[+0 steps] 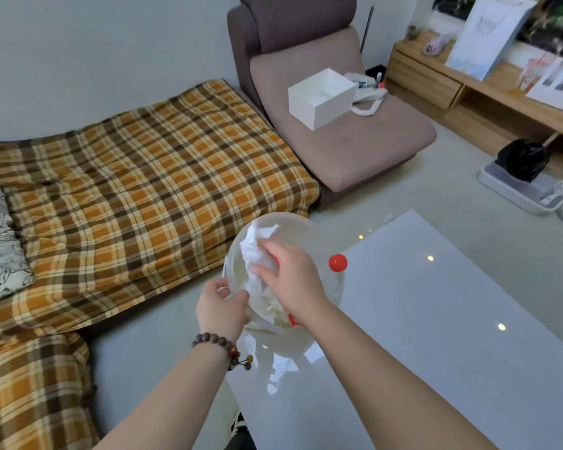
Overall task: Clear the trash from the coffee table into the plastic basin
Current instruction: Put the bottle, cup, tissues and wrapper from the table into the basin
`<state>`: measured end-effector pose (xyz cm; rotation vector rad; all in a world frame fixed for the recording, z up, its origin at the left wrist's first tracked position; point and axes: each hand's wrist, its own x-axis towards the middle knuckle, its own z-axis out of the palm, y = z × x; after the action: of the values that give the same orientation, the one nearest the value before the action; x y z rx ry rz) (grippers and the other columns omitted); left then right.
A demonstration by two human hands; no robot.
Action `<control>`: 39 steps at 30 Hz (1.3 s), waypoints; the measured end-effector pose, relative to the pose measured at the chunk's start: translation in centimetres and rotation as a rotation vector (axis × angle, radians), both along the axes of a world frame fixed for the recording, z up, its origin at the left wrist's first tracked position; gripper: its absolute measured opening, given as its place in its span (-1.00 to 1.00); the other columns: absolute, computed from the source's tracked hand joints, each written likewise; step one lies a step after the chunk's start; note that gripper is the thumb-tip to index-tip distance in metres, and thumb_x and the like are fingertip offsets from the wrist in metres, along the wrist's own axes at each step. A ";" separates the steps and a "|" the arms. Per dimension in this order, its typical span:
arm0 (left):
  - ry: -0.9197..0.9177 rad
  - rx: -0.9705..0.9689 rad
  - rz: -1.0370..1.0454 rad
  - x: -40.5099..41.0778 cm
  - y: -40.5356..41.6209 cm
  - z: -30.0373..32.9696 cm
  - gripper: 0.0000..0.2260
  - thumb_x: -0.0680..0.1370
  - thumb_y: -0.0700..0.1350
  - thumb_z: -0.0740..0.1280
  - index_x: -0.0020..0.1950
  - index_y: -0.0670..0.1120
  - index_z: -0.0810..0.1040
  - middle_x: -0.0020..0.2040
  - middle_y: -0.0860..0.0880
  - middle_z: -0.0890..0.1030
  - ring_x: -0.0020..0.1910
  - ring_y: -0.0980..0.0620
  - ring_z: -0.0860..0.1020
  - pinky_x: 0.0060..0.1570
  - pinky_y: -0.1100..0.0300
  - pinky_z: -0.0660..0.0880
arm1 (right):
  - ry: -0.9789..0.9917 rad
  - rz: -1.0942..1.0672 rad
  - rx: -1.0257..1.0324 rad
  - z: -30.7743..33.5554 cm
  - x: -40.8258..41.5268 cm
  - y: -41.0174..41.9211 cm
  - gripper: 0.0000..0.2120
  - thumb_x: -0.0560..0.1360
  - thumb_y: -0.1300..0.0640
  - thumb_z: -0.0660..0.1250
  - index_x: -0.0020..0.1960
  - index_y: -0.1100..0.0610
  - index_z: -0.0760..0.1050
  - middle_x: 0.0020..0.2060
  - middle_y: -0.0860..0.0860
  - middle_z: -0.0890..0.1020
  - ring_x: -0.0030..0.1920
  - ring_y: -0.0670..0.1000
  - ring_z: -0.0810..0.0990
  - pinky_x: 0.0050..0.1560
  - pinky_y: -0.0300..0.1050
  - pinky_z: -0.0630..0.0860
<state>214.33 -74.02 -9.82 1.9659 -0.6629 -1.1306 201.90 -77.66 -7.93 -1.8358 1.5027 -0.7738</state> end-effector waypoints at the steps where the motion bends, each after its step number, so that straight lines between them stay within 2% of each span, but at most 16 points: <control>1: 0.006 -0.005 0.004 0.1 0.2 0.3 -0.71 0.47 -0.25 0.34 0.18 -0.11 0.47 0.11 -0.14 0.61 -0.13 -0.10 0.64 -0.07 -0.13 0.63 | 0.041 0.032 0.050 0.0 0.3 0.1 -0.58 0.47 0.06 0.38 0.31 0.03 0.45 0.26 0.02 0.54 0.27 0.04 0.44 0.25 -0.03 0.42; 3: 0.012 -0.016 0.017 0.4 0.6 0.8 -0.69 0.47 -0.24 0.34 0.21 -0.12 0.47 0.10 -0.12 0.61 -0.17 -0.07 0.63 -0.09 -0.11 0.63 | 0.057 0.050 0.065 0.3 0.5 0.6 -0.52 0.46 0.09 0.40 0.36 0.01 0.41 0.33 0.02 0.49 0.31 0.05 0.41 0.29 -0.03 0.39; 7: 0.030 -0.046 0.043 1.8 1.1 1.6 -0.76 0.48 -0.23 0.34 0.12 -0.06 0.45 0.05 -0.07 0.61 -0.13 -0.05 0.63 -0.15 -0.04 0.65 | 0.026 -0.004 -0.032 1.4 -0.5 1.4 -0.47 0.45 0.06 0.41 0.39 -0.02 0.38 0.36 -0.02 0.46 0.35 0.02 0.37 0.34 -0.06 0.33; 10: 0.053 -0.060 0.063 3.3 1.3 2.1 -0.74 0.48 -0.23 0.35 0.14 -0.07 0.44 -0.01 0.00 0.59 -0.12 0.01 0.62 -0.29 0.08 0.62 | -0.027 -0.089 -0.068 1.7 -2.1 1.5 -0.45 0.45 0.02 0.41 0.40 -0.03 0.36 0.40 0.04 0.39 0.41 0.03 0.32 0.39 -0.01 0.32; 12: 0.055 -0.065 0.074 4.5 1.6 2.4 -0.73 0.48 -0.23 0.36 0.15 -0.08 0.46 -0.06 0.03 0.58 -0.12 0.02 0.62 -0.37 0.14 0.60 | -0.009 -0.169 -0.066 1.3 -3.5 1.5 -0.42 0.44 -0.02 0.42 0.41 -0.03 0.33 0.40 0.05 0.37 0.40 0.06 0.32 0.36 -0.01 0.36; 15: 0.062 -0.056 0.100 6.8 2.0 2.9 -0.76 0.48 -0.24 0.37 0.13 -0.09 0.49 -0.04 -0.02 0.61 -0.12 0.01 0.63 -0.39 0.13 0.62 | 0.007 -0.266 0.027 0.2 -4.5 1.6 -0.35 0.43 -0.15 0.39 0.43 0.00 0.28 0.41 0.05 0.34 0.42 0.06 0.30 0.35 0.01 0.32; 18: 0.087 -0.036 0.134 9.3 2.4 3.1 -0.71 0.49 -0.25 0.35 0.21 -0.14 0.51 0.04 -0.08 0.59 -0.08 -0.02 0.62 -0.28 0.03 0.66 | -0.027 -0.259 0.267 -1.2 -3.6 1.8 -0.32 0.45 -0.16 0.35 0.47 0.03 0.22 0.44 0.05 0.34 0.42 0.07 0.33 0.36 0.05 0.32; 20: 0.102 -0.033 0.151 11.1 2.6 3.2 -0.69 0.50 -0.25 0.35 0.24 -0.17 0.51 0.10 -0.10 0.57 -0.05 -0.03 0.61 -0.25 -0.01 0.66 | -0.122 -0.228 0.426 -2.0 -2.1 2.0 -0.37 0.50 -0.08 0.33 0.48 0.07 0.21 0.41 0.07 0.39 0.37 0.09 0.39 0.35 0.05 0.38; 22: 0.128 -0.034 0.172 13.0 2.7 3.2 -0.68 0.50 -0.24 0.35 0.25 -0.18 0.51 0.13 -0.13 0.58 -0.01 -0.07 0.61 -0.21 -0.04 0.66 | -0.270 -0.225 0.511 -2.5 -0.4 1.9 -0.47 0.54 0.02 0.30 0.46 0.12 0.28 0.29 0.08 0.50 0.24 0.08 0.50 0.25 0.03 0.48; 26: 0.170 -0.027 0.205 17.2 1.9 2.7 -0.71 0.49 -0.25 0.35 0.20 -0.17 0.52 0.10 -0.19 0.60 -0.01 -0.13 0.64 -0.17 -0.07 0.66 | -0.470 -0.218 0.574 -2.7 3.5 0.8 -0.73 0.56 0.15 0.27 0.22 0.20 0.52 0.10 0.17 0.61 0.12 0.11 0.60 0.05 -0.05 0.59; 29: 0.191 -0.031 0.216 20.7 0.4 2.0 -0.76 0.48 -0.25 0.35 0.15 -0.15 0.53 0.10 -0.20 0.61 0.00 -0.17 0.65 -0.18 -0.07 0.66 | -0.501 -0.214 0.598 -2.9 6.6 -1.0 -0.81 0.55 0.19 0.26 0.07 0.27 0.57 0.05 0.23 0.62 0.10 0.16 0.61 -0.03 -0.08 0.60; 31: 0.206 -0.033 0.215 23.2 -1.1 1.1 -0.80 0.48 -0.24 0.35 0.10 -0.13 0.53 0.07 -0.20 0.62 -0.01 -0.17 0.66 -0.23 -0.04 0.66 | -0.515 -0.229 0.605 -3.5 9.2 -2.8 -0.80 0.54 0.20 0.27 0.08 0.27 0.56 0.05 0.21 0.62 0.10 0.15 0.61 0.00 -0.03 0.61; 35: 0.242 -0.019 0.210 28.9 -6.0 -1.3 -0.83 0.49 -0.26 0.35 0.06 -0.12 0.53 -0.04 -0.17 0.67 -0.22 -0.09 0.71 -0.27 -0.02 0.65 | -0.555 -0.309 0.600 -5.5 15.3 -7.8 -0.82 0.52 0.22 0.28 0.07 0.24 0.58 0.01 0.19 0.65 0.03 0.12 0.62 -0.02 -0.02 0.61; 39: 0.234 0.022 0.164 34.8 -11.7 -2.6 -0.86 0.50 -0.25 0.35 0.04 -0.12 0.52 -0.10 -0.15 0.64 -0.19 -0.13 0.68 -0.25 -0.02 0.65 | -0.586 -0.437 0.606 -6.9 22.0 -12.6 -0.85 0.48 0.27 0.27 -0.04 0.15 0.60 -0.08 0.11 0.67 -0.05 0.09 0.64 -0.11 -0.05 0.62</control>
<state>249.12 -85.73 -12.44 1.8325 -0.3614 -1.2446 223.90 -90.29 -14.79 -0.7571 1.5179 -0.8364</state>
